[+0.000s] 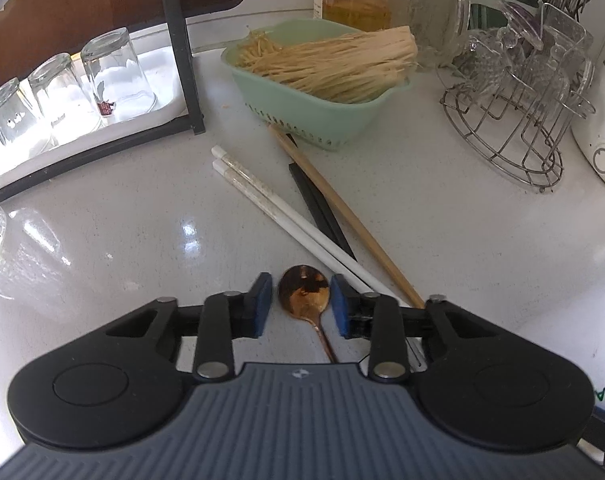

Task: Organize utensils
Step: 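Move the left gripper away from the mug to the gold spoon, then close the left gripper on the gold spoon's handle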

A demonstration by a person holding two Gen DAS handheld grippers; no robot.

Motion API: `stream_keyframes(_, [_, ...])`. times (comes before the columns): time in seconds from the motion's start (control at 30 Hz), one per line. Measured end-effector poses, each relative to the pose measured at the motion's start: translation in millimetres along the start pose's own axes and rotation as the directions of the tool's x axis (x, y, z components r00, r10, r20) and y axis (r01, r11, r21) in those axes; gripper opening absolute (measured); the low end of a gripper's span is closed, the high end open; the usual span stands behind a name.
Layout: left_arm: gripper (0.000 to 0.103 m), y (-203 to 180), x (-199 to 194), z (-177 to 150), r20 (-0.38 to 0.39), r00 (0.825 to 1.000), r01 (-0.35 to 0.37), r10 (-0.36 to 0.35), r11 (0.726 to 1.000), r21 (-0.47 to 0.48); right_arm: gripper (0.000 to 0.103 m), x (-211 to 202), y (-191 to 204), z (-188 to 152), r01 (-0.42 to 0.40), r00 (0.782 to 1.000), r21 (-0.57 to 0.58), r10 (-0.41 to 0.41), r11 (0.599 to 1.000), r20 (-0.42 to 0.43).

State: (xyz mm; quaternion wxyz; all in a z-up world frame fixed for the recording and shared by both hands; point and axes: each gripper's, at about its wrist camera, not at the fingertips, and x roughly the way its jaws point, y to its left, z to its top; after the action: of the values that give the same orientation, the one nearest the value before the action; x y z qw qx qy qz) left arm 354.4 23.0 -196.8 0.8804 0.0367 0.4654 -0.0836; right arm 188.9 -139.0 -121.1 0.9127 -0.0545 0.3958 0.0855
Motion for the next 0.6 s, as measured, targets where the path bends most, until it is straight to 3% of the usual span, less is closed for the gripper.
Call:
stream_keyframes(0.3, [0.033,4.5,-2.4,-1.7,-0.012,1.000,0.016,-0.016,0.999,-0.030,0.091,0.6,0.1,1.3,0.002,1.000,-0.002,-0.002,1.000,-0.006])
stream_keyframes(0.6, [0.033,9.7,-34.4,-5.9,0.019,0.999,0.050,-0.049,0.997,-0.062,0.091,1.1,1.2,1.0,0.009,1.000,-0.002,-0.009,1.000,-0.005])
